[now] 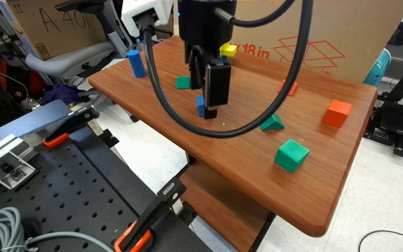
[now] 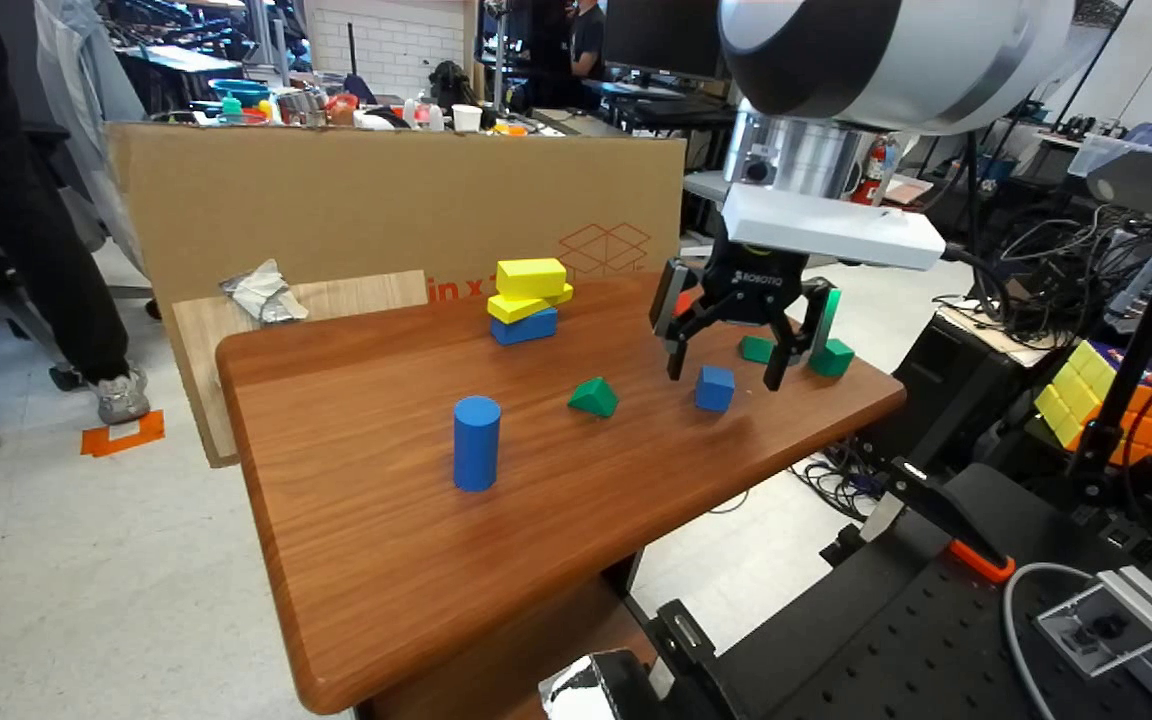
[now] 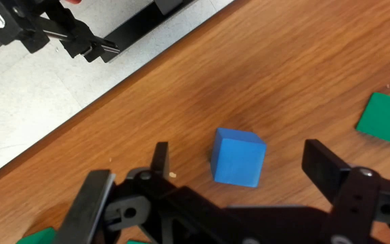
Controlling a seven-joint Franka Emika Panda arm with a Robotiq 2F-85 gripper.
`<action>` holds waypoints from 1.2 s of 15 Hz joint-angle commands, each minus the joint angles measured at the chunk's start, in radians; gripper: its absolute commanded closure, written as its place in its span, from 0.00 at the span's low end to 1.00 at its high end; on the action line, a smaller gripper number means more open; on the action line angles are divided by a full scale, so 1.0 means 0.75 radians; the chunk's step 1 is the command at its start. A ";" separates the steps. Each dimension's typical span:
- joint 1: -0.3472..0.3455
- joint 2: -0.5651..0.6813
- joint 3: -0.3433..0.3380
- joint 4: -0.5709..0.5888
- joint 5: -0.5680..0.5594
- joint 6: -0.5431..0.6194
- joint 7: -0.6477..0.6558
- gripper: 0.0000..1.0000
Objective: Put the blue block on top of the yellow blocks
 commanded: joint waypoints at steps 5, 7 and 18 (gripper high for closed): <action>0.042 0.078 -0.038 0.086 -0.042 -0.032 0.018 0.58; 0.039 0.060 -0.025 0.081 -0.028 -0.037 0.005 0.73; 0.098 -0.284 0.062 0.135 -0.102 -0.434 -0.064 0.92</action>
